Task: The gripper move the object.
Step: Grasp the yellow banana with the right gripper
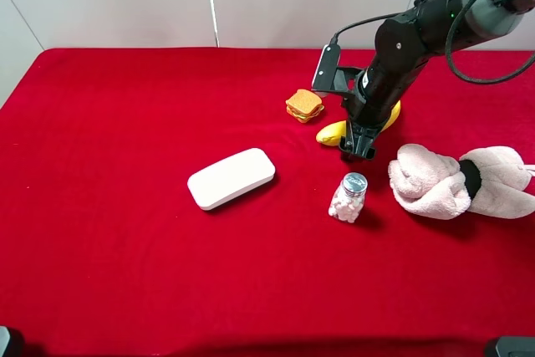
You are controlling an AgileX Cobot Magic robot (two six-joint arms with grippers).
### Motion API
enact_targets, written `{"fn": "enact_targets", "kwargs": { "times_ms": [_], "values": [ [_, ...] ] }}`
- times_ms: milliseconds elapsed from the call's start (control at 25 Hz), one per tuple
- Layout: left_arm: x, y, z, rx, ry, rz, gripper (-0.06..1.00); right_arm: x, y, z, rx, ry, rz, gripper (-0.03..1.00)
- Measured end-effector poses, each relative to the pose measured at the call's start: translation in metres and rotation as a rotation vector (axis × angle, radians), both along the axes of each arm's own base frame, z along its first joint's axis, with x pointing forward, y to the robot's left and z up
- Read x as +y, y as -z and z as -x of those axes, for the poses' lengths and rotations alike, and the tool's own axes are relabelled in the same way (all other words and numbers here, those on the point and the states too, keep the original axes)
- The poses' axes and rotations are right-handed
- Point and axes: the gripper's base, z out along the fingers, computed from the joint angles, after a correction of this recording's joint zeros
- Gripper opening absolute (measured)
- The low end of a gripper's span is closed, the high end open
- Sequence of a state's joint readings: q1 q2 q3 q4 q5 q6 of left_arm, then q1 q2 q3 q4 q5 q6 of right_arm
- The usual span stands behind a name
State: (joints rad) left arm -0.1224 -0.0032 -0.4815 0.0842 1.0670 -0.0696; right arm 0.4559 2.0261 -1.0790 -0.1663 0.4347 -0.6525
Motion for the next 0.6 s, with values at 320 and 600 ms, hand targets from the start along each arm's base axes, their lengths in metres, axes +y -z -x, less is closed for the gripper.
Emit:
{"fn": "enact_targets", "kwargs": {
  "times_ms": [320,600],
  "values": [
    [0.0000,0.0000,0.0000,0.000,0.000,0.000,0.95,0.0004,0.0013,0.0006,0.010,0.013,-0.007,0.51],
    [0.0000,0.0000,0.0000,0.000,0.000,0.000,0.95,0.0010,0.0025,-0.0001,0.002,0.011,-0.013,0.37]
  ]
}}
